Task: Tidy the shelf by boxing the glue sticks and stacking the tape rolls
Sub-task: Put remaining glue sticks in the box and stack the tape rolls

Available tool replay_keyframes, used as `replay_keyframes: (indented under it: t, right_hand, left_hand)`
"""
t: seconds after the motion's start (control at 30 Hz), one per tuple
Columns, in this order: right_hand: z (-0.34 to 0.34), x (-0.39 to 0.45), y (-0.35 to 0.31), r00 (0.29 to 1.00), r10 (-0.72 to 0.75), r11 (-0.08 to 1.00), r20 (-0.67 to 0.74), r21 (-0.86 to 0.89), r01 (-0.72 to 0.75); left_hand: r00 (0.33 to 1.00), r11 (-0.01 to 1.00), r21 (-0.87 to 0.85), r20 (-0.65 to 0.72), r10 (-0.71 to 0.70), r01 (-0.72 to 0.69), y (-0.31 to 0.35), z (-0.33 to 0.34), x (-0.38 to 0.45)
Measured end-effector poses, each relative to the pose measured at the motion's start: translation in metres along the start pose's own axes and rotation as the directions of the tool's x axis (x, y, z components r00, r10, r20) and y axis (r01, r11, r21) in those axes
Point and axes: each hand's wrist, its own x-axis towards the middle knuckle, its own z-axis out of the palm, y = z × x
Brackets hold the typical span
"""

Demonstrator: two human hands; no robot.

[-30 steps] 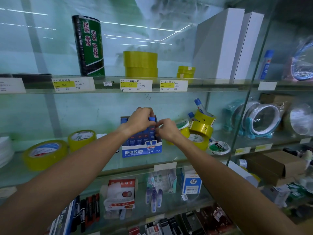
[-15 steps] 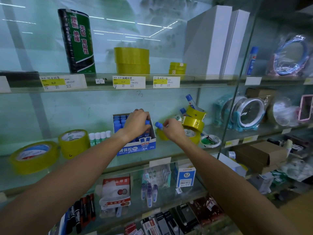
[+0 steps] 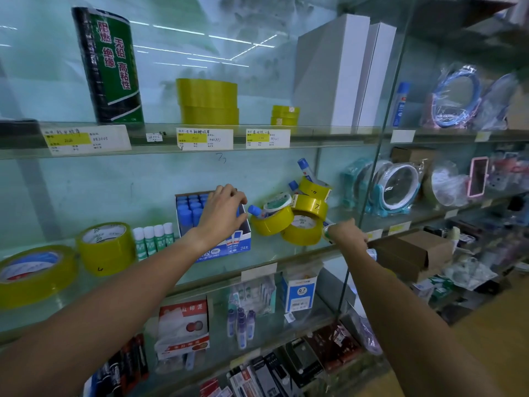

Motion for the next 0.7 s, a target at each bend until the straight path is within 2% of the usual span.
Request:
replay_keyframes:
  t: [0.17, 0.27, 0.43, 0.57, 0.7]
  right_hand:
    - [-0.011, -0.005, 0.002, 0.994, -0.002, 0.952, -0.109, 0.305, 0.036]
    - [-0.016, -0.011, -0.002, 0.975, -0.032, 0.942, -0.220, 0.319, 0.103]
    - [-0.024, -0.017, -0.009, 0.902, -0.217, 0.897, -0.372, 0.289, 0.335]
    - [-0.034, -0.030, -0.024, 0.857, -0.323, 0.806, -0.402, 0.357, 0.471]
    - [-0.034, -0.050, -0.048, 0.809, -0.455, 0.667, -0.373, 0.459, 0.587]
  left_hand:
    - [1.000, 1.000, -0.022, 0.006, 0.011, -0.011, 0.003, -0.001, -0.002]
    - [1.000, 0.999, -0.031, 0.003, 0.016, -0.016, 0.006, -0.001, -0.003]
    - [1.000, 0.996, -0.086, -0.004, 0.019, -0.020, 0.014, 0.000, -0.002]
    - [1.000, 0.986, -0.165, -0.010, -0.010, 0.008, 0.025, -0.001, 0.002]
    - [0.997, 0.956, -0.284, -0.012, -0.078, 0.071, 0.035, -0.005, 0.007]
